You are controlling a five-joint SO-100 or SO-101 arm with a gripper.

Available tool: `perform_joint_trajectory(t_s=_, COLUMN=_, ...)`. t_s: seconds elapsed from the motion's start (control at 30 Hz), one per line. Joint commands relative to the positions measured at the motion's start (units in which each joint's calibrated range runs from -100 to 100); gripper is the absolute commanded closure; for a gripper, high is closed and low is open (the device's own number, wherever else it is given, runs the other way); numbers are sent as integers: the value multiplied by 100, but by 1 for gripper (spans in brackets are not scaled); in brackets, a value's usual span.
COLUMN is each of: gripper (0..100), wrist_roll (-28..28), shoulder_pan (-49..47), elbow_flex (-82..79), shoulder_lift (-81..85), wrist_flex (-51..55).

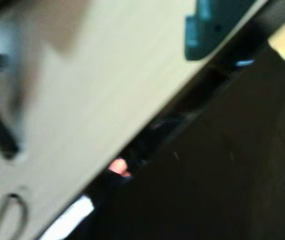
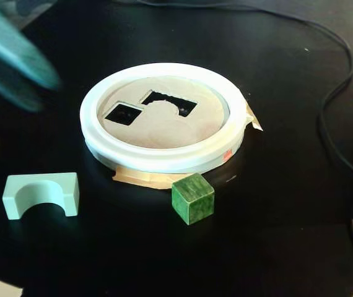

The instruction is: Pick up the square block and drop it in corresponding square shaped hole

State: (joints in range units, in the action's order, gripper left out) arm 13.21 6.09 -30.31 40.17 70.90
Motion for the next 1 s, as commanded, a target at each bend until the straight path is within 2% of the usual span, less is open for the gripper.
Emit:
perform_joint_trajectory(t_s=0.0, gripper=18, wrist_roll=635, shoulder_pan=-697, elbow_flex=2411, shoulder_lift=-2562, wrist_flex=-30)
perform_joint_trajectory(t_s=0.23, gripper=18, wrist_roll=1162, shoulder_pan=-1571, elbow_flex=3996, shoulder_lift=-4568, wrist_flex=-41)
perform_joint_trajectory(t_s=0.4, gripper=18, wrist_roll=1197, shoulder_pan=-1683, elbow_flex=4497, shoulder_lift=-5392, wrist_flex=-51)
perform_joint_trajectory(t_s=0.77, gripper=19, wrist_roll=1451, shoulder_pan=-2245, elbow_flex=4716, shoulder_lift=-6511, wrist_flex=-161)
perform_joint_trajectory(t_s=0.97, gripper=20, wrist_roll=1451, shoulder_pan=-2195, elbow_flex=4716, shoulder_lift=-6655, wrist_flex=-161)
